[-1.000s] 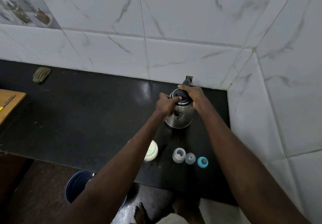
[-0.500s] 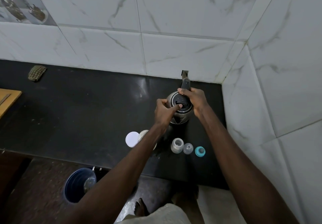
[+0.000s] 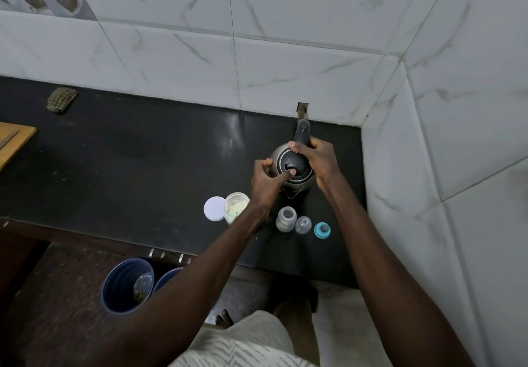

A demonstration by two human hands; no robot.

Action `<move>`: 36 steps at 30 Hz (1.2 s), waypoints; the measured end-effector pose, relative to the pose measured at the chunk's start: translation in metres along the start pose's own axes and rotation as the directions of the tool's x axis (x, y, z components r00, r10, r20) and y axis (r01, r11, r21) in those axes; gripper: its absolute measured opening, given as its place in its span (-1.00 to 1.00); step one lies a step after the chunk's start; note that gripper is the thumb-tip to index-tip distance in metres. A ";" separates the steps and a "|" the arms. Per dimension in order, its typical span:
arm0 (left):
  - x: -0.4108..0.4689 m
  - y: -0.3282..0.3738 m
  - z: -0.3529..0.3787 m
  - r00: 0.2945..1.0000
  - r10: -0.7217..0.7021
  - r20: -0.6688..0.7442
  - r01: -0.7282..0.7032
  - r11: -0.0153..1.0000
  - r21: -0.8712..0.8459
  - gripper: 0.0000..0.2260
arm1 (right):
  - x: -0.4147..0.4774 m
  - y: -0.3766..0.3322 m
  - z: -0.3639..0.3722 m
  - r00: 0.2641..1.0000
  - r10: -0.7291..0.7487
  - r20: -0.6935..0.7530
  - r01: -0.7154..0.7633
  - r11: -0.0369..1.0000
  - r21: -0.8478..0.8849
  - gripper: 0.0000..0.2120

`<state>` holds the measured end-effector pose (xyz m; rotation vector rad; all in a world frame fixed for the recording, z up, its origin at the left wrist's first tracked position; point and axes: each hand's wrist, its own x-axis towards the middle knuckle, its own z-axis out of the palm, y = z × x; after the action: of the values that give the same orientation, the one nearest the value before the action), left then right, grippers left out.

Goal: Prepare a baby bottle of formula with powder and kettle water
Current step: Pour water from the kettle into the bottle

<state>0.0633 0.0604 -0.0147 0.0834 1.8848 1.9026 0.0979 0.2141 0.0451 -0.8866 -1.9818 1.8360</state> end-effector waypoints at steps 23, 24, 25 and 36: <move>-0.015 -0.019 -0.003 0.987 0.105 0.125 -0.089 0.988 -0.128 -0.38 | -0.018 0.024 -0.007 0.989 -0.147 -0.024 0.148 0.988 0.043 -0.63; -0.015 -0.019 -0.003 0.986 0.107 0.130 -0.090 0.987 -0.133 -0.39 | -0.018 0.025 -0.007 0.988 -0.150 -0.025 0.151 0.988 0.042 -0.63; -0.015 -0.020 -0.004 0.985 0.109 0.133 -0.091 0.987 -0.133 -0.40 | -0.019 0.026 -0.006 0.988 -0.152 -0.025 0.153 0.987 0.040 -0.62; -0.020 -0.021 -0.008 0.985 0.113 0.131 -0.093 0.984 -0.150 -0.42 | -0.025 0.026 -0.003 0.983 -0.182 -0.011 0.182 0.983 0.029 -0.58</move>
<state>0.0843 0.0453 -0.0299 0.2655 1.6768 2.0393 0.1246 0.2012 0.0245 -0.6788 -1.9544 1.7515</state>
